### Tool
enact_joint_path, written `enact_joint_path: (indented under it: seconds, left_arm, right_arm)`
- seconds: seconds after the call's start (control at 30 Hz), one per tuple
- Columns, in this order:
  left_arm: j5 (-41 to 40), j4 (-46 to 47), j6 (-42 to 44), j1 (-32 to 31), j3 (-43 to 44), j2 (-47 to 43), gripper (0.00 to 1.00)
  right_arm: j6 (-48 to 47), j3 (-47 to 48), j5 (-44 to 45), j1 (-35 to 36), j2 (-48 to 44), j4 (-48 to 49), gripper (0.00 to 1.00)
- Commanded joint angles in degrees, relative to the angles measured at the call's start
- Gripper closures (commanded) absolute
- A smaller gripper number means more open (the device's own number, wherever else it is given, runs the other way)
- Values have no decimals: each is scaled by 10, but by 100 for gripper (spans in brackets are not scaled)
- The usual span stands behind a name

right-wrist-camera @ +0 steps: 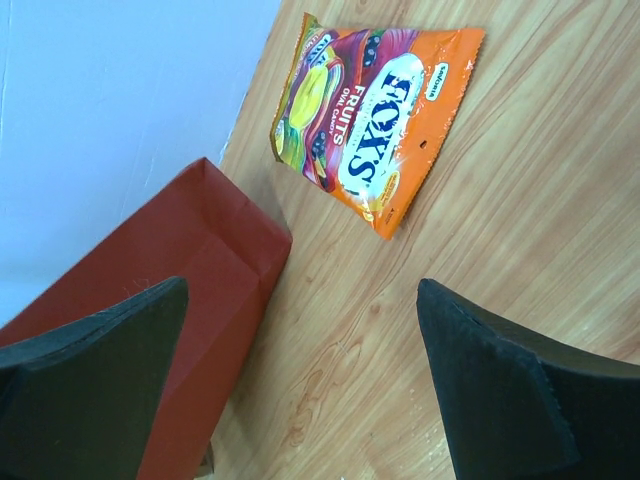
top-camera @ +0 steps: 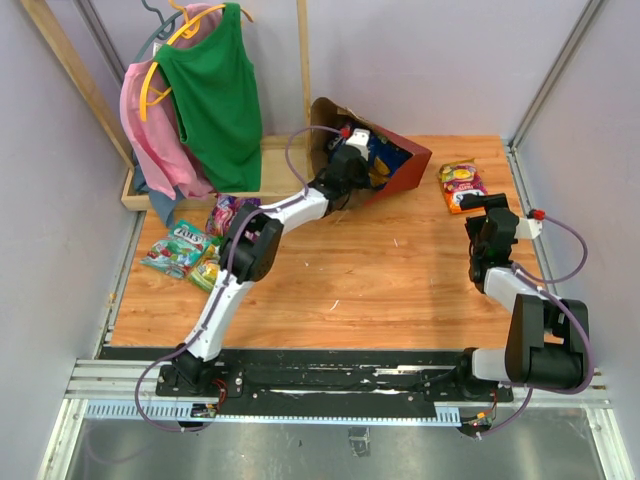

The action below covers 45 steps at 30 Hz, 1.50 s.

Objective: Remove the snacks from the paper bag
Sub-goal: Pick up the snack from the paper bag.

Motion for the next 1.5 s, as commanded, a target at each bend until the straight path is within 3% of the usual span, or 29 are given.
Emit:
enact_joint_path:
  seconds: [0.0,0.43,0.63,0.9,1.27,1.47]
  left_arm:
    - [-19,107,31,13,-106,-149,99]
    - [-29,185,59,13,-268,-336,99]
    - [-35,158,71,13,-265,-377,100]
    - [17,74,67,16,-232,-440,99]
    - [-15,112,61,16,-332,-617,100]
    - [18,68,34,16,-357,-693,99]
  right_arm:
    - [-21,9,7,10,-2,12,1]
    - [-30,12,11,17,13,21,1]
    - [-29,15,11,21,18,24,1]
    - [-49,17,23,30,7,23,1]
    - [-93,15,58,53,-34,9,1]
    - [-132,29,105,78,-69,-38,1]
